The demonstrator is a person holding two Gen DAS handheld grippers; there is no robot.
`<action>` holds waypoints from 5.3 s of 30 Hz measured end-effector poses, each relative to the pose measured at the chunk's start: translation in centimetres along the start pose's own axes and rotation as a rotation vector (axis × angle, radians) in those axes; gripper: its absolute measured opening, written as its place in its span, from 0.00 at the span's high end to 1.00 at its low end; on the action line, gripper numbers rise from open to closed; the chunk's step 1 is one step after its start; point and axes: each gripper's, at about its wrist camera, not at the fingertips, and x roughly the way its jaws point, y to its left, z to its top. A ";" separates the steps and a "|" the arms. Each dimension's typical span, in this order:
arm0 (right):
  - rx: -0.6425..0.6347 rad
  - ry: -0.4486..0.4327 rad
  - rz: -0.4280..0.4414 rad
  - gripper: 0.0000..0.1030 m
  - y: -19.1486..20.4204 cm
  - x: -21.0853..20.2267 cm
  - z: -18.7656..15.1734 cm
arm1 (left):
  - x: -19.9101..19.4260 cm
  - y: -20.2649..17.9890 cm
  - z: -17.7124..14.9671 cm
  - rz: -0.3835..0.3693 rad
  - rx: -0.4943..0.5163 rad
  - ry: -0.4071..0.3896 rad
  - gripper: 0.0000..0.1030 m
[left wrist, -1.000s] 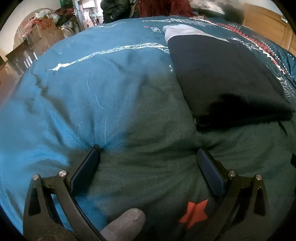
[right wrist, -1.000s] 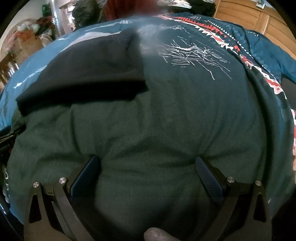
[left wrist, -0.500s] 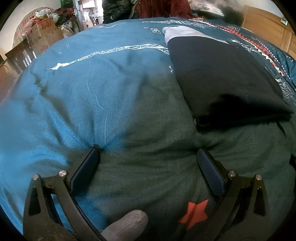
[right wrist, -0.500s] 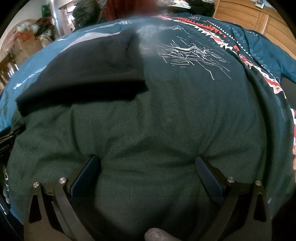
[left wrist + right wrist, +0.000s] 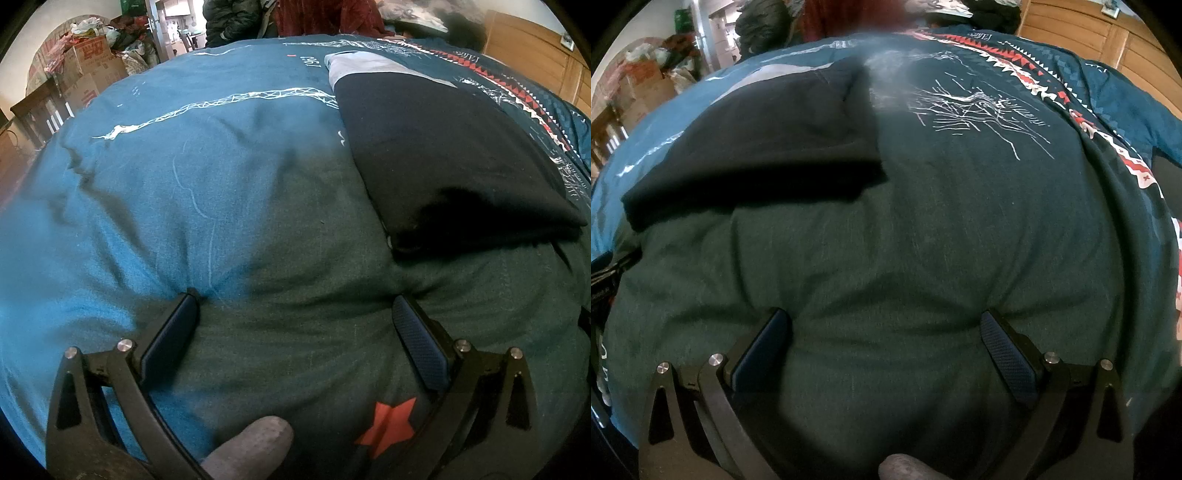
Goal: Fold large clothes
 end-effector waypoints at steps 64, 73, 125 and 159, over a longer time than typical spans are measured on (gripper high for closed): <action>0.329 0.313 0.401 0.00 -5.1 0.0 6.8 | -3.8 4.0 8.8 -0.187 -0.176 0.130 0.00; 0.119 0.121 0.111 0.00 -3.3 -4.6 6.9 | -4.4 3.3 6.1 -0.086 -0.112 0.014 0.00; -0.027 -0.222 -0.032 0.01 4.1 -16.5 6.1 | -16.9 -1.1 5.4 -0.167 0.001 -0.315 0.00; -0.003 -0.217 0.056 0.02 5.2 -21.2 7.8 | -19.2 -1.1 5.2 -0.148 -0.015 -0.349 0.00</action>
